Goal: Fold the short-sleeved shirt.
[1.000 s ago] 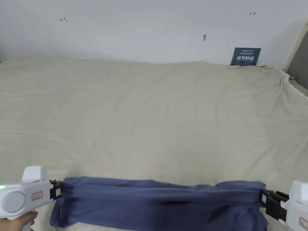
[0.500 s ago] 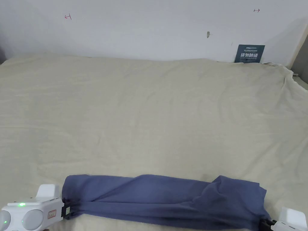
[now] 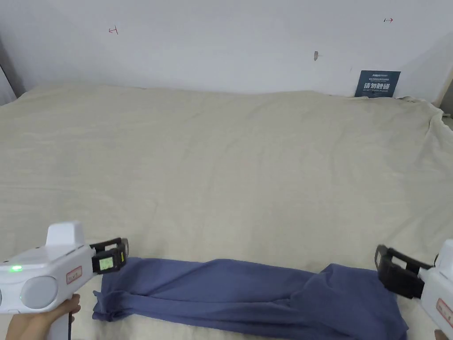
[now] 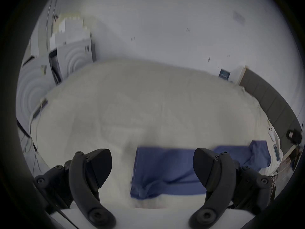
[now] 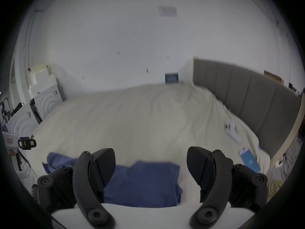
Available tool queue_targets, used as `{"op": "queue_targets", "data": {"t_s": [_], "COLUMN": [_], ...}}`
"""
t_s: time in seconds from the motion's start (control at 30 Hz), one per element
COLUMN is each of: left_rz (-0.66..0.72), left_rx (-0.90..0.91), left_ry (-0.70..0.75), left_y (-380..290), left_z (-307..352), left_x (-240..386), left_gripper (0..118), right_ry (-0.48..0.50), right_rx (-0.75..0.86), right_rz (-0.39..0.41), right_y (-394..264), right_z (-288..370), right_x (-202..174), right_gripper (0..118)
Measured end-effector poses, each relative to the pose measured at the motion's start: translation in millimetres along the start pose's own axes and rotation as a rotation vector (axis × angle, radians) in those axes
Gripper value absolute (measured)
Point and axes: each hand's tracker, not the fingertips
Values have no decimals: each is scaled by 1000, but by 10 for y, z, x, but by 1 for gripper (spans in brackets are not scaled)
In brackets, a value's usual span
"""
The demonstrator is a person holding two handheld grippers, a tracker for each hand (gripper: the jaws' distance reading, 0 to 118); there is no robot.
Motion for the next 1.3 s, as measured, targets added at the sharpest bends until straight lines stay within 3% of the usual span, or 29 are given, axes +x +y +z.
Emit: {"op": "queue_targets", "data": {"t_s": [0.27,0.37,0.43,0.53,0.6,0.67,0.9,1.17,1.3], "left_rz": [-101,-118,-131,-146,-140,-130,-91,94,178], "left_rx": [305,356,390,396,399,387,333,-15,-157], "left_ry": [65,54,15,-18,-38,-56,-84,-267,-288], "left_y": [315,323,299,263,252,246,254,279,117], "left_z": [273,313,347,356,353,346,267,-158,-453], "left_x": [403,528,585,643,664,668,580,-33,-414], "left_gripper": [103,87,84,51,17,0,0,0,0], "right_ry": [-15,-23,-27,-29,-30,-30,-34,-24,-29], "right_rx": [213,236,253,275,285,293,302,272,243], "right_rz": [73,94,93,80,81,87,105,105,109], "right_y": [379,380,359,330,321,317,307,295,266], "right_z": [157,147,136,129,137,124,117,48,-31], "right_x": [-528,-648,-679,-699,-707,-703,-709,-691,-693], "right_gripper": [92,87,85,56,34,2,0,0,0]}}
